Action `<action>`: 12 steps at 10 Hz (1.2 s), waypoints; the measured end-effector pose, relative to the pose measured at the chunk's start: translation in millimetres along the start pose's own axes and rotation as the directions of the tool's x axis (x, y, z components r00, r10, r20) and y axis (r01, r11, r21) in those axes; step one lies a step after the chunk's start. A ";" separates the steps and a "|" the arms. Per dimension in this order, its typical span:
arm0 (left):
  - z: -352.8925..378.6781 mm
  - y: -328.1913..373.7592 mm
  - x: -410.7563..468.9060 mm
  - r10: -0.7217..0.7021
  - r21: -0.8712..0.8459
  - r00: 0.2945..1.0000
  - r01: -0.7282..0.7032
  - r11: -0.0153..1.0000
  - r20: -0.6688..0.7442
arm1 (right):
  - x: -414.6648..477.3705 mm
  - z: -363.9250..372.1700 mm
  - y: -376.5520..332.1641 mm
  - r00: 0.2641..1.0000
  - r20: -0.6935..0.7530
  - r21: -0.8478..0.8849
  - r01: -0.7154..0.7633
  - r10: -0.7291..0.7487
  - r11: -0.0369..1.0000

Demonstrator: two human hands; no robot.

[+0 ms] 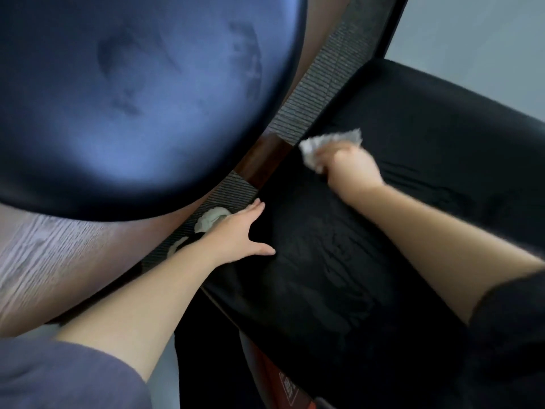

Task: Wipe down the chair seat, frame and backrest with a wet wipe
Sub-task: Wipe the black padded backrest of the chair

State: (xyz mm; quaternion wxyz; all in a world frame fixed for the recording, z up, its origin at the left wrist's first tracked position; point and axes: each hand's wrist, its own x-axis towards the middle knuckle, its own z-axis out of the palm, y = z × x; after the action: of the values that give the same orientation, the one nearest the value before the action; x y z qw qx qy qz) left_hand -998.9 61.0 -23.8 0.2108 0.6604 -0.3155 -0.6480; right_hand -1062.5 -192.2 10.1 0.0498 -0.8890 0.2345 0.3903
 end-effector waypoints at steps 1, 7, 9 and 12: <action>-1.1 8.6 10.0 0.007 -0.017 1.000 -0.008 1.000 -0.020 | 18.7 -18.3 0.5 0.990 -0.024 -0.016 -0.138 0.137 0.990; -29.6 42.0 80.1 0.102 0.201 0.991 -0.117 0.973 0.084 | 73.1 -63.5 22.6 0.956 0.276 -0.103 -0.076 0.102 0.992; -30.6 45.1 77.1 0.057 0.221 0.994 -0.077 0.972 0.093 | 22.8 -66.4 39.7 0.934 -0.353 -0.069 -0.078 0.048 0.995; -83.2 111.1 36.8 -0.048 -0.271 0.998 0.033 0.962 -0.050 | -58.9 -86.5 1.2 0.862 0.158 0.972 -0.221 0.482 0.077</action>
State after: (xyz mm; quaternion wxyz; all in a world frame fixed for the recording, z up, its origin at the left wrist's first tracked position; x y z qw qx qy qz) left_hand -934.0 -54.4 31.9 0.2944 0.6498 -0.2047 -0.6702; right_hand -1039.5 -194.5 112.1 0.4823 -0.5975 0.6382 0.0555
